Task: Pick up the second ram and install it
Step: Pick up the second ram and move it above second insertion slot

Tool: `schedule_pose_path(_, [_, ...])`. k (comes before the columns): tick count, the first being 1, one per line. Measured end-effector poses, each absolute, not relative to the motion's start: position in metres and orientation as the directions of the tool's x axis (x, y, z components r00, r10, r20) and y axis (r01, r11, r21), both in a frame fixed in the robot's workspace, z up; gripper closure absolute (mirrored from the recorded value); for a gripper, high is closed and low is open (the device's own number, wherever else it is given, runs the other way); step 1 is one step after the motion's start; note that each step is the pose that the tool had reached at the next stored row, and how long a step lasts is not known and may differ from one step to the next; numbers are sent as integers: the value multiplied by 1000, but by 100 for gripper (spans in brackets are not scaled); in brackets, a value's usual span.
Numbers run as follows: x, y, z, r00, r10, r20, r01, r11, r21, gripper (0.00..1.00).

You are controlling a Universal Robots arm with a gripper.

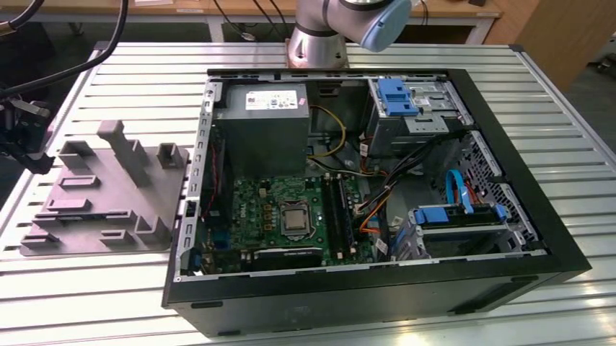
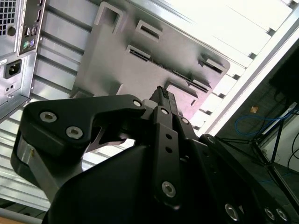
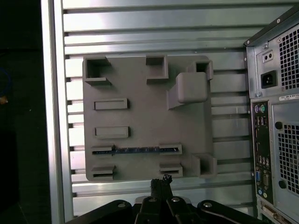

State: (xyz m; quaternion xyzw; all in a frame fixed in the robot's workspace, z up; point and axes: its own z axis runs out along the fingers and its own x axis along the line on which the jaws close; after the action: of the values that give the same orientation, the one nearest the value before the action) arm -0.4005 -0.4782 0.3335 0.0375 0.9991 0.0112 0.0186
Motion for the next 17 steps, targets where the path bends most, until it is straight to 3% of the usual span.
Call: schedule_pose_path(17, [-401,-478,332,-979,-199,-36,-199,980,24,90])
